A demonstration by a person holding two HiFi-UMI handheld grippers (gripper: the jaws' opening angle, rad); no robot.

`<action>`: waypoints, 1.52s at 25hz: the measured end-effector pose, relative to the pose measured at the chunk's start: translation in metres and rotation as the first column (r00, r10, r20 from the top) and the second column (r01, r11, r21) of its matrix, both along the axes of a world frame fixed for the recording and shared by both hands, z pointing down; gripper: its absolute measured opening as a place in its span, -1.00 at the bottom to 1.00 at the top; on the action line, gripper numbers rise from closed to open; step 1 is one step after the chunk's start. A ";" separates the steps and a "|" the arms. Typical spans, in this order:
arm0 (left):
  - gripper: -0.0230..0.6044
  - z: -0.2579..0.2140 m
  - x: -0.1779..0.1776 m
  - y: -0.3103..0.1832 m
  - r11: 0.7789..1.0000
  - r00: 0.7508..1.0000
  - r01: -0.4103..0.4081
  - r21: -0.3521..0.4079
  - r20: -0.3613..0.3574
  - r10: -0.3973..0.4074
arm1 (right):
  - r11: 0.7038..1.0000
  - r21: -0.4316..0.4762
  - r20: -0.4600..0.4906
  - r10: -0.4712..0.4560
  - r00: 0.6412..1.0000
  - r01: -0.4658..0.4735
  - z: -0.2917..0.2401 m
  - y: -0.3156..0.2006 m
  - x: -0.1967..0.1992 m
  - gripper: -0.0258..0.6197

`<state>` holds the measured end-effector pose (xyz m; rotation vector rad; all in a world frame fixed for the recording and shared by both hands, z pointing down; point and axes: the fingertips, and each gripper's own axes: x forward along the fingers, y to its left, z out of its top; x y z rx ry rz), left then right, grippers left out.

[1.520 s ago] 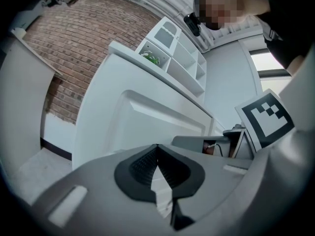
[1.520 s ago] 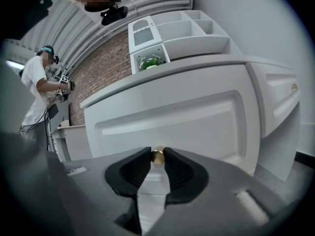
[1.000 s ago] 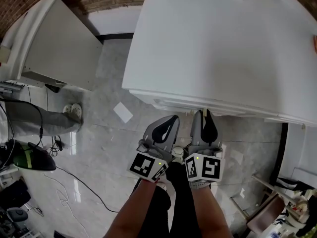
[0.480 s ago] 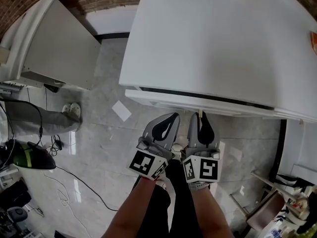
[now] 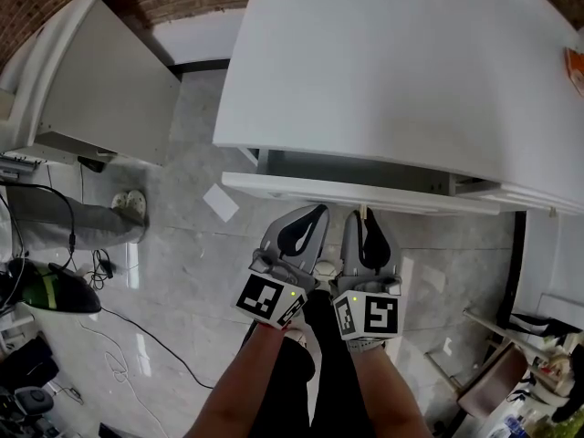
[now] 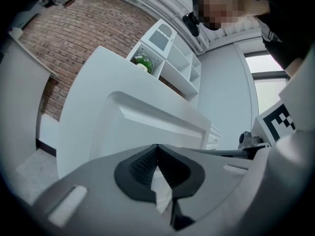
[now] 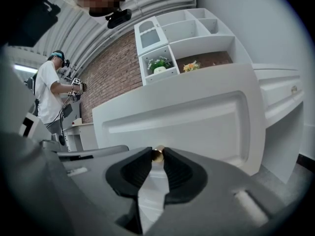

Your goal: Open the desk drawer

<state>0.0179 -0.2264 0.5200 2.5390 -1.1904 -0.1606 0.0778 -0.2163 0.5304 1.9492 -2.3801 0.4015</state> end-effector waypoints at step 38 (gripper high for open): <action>-0.92 0.001 -0.005 0.087 0.999 0.999 -0.038 -0.033 -0.001 0.038 | 1.000 -0.016 -0.032 -0.024 0.999 0.024 0.000 0.094 -0.009 -0.70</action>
